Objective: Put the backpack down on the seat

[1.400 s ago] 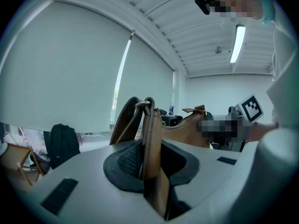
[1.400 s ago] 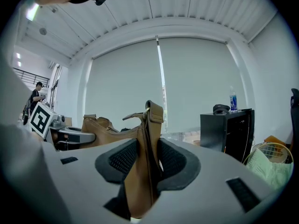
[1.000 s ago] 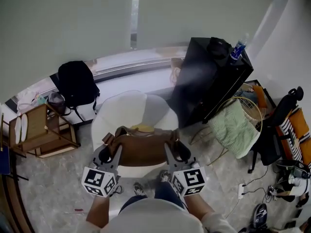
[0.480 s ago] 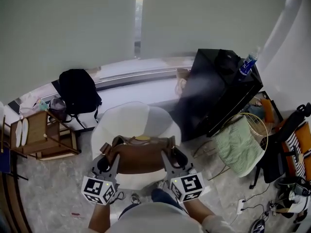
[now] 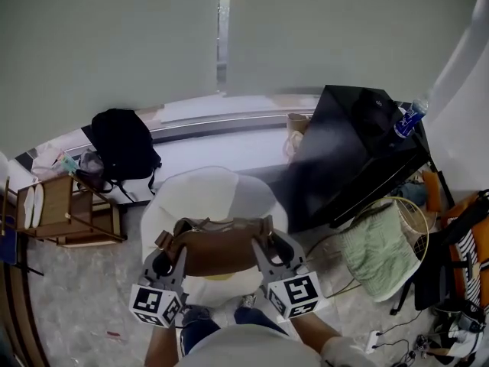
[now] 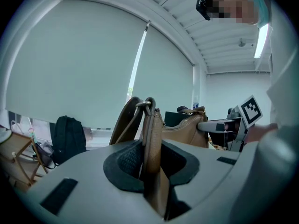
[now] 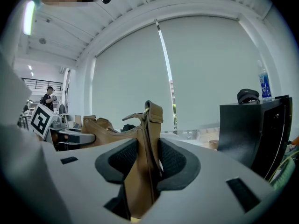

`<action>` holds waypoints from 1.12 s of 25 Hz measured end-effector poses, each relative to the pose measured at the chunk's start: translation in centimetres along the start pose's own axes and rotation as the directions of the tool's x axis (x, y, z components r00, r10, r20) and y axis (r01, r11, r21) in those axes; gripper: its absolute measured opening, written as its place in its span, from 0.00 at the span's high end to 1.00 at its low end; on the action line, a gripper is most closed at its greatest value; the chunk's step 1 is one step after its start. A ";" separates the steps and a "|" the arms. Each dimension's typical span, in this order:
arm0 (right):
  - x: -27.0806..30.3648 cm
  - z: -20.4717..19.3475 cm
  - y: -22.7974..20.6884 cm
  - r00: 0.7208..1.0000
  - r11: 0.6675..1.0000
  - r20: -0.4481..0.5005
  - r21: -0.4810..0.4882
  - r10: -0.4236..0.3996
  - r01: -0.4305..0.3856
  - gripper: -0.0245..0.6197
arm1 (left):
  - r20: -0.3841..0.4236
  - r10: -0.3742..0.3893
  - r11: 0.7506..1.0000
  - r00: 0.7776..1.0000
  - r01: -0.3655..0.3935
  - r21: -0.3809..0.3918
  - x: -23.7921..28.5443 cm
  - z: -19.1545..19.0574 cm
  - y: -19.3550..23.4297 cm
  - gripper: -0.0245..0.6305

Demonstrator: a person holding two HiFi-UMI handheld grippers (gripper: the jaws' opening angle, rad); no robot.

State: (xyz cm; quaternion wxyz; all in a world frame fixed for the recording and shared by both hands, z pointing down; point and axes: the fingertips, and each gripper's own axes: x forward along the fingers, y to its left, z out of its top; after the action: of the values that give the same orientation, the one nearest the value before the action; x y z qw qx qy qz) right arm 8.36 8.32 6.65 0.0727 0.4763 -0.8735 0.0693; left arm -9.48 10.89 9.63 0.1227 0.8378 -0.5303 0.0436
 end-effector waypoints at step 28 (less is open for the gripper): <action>15.6 -10.2 -0.8 0.988 0.989 -0.126 0.102 -0.090 0.104 0.71 | -0.170 -0.079 0.997 0.982 0.079 -0.009 10.1 -8.1 13.8 0.81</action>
State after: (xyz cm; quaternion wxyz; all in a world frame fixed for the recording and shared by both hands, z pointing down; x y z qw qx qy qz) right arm 1.28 -2.96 19.73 0.1029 0.5164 -0.8382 0.1417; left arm -17.01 -1.54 21.69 0.1702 0.8512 -0.4843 0.1094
